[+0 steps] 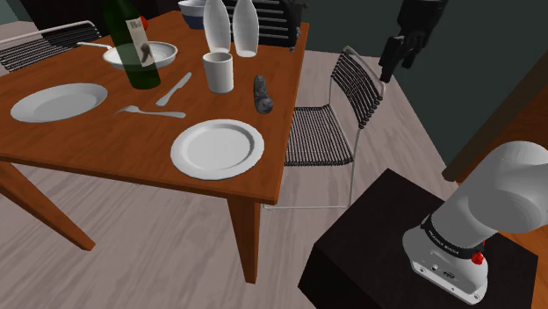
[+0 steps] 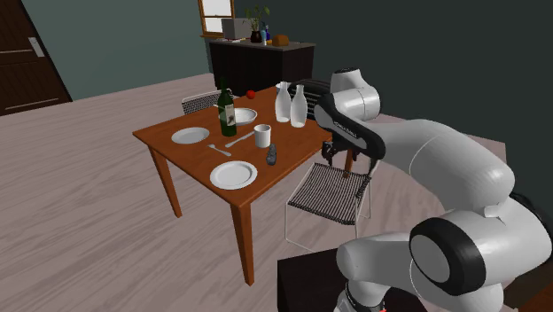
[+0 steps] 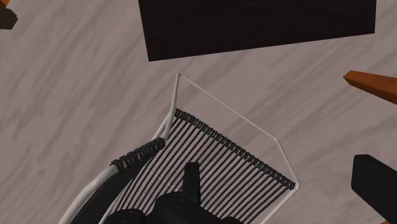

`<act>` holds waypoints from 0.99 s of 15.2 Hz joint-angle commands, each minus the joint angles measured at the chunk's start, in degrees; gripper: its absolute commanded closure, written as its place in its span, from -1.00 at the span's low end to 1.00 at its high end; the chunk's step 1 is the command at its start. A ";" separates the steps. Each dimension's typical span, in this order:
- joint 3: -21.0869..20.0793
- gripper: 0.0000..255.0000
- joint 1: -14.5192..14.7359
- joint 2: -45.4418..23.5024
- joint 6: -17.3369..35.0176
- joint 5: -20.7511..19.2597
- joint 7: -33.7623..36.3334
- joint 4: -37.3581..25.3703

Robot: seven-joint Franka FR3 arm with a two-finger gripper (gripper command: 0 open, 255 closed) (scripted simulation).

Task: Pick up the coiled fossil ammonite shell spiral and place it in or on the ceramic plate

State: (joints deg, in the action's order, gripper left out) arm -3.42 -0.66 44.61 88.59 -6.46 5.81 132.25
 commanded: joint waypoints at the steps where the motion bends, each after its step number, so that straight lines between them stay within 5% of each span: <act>1: 0.00 -1.00 0.00 0.00 0.00 0.00 0.00 0.00; 15: -13.66 -1.00 0.17 -22.16 9.14 7.24 23.34 -12.71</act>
State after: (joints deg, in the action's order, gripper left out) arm -16.20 -0.33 24.75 97.13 0.73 27.43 121.27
